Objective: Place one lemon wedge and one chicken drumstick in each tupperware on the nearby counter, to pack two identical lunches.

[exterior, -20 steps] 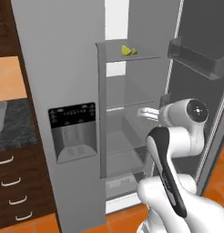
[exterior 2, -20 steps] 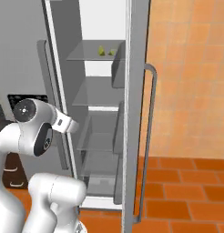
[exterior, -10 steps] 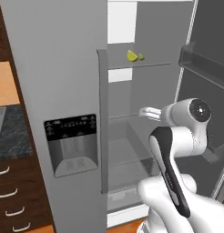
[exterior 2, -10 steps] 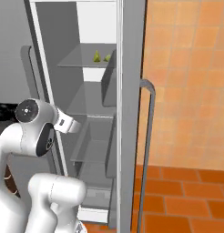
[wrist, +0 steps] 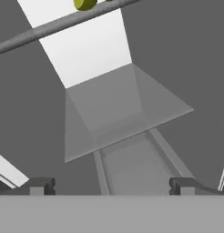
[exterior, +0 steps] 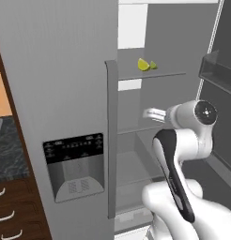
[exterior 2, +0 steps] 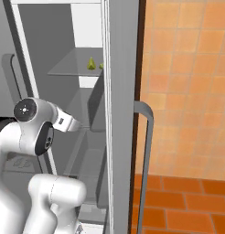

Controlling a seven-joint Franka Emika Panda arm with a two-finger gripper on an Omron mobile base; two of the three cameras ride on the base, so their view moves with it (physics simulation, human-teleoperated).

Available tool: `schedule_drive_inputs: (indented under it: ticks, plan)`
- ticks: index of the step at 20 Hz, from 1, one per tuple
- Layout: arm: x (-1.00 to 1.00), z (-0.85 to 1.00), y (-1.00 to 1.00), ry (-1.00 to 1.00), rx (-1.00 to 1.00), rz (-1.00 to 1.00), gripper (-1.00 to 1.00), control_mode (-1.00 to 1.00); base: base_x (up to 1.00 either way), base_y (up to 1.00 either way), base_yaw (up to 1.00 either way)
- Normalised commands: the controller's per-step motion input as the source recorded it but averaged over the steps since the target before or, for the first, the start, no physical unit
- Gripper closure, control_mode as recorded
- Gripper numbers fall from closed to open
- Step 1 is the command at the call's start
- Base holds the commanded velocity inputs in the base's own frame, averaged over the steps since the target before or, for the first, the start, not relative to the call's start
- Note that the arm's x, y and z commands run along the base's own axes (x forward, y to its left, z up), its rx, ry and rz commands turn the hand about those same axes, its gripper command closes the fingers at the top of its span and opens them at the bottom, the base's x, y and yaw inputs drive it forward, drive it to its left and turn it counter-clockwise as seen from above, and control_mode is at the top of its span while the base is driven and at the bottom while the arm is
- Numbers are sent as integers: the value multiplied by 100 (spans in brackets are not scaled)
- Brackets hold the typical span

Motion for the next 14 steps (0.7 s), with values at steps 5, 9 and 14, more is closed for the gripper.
schedule_drive_inputs:
  ticks: [5,9,14]
  plan:
    - [-20,100,0,-1,-7,0,-100,-100,0,0,0]
    - [-28,100,-9,-2,-13,3,-100,-100,0,0,0]
    - [-7,100,-17,0,-10,15,-100,-100,0,0,0]
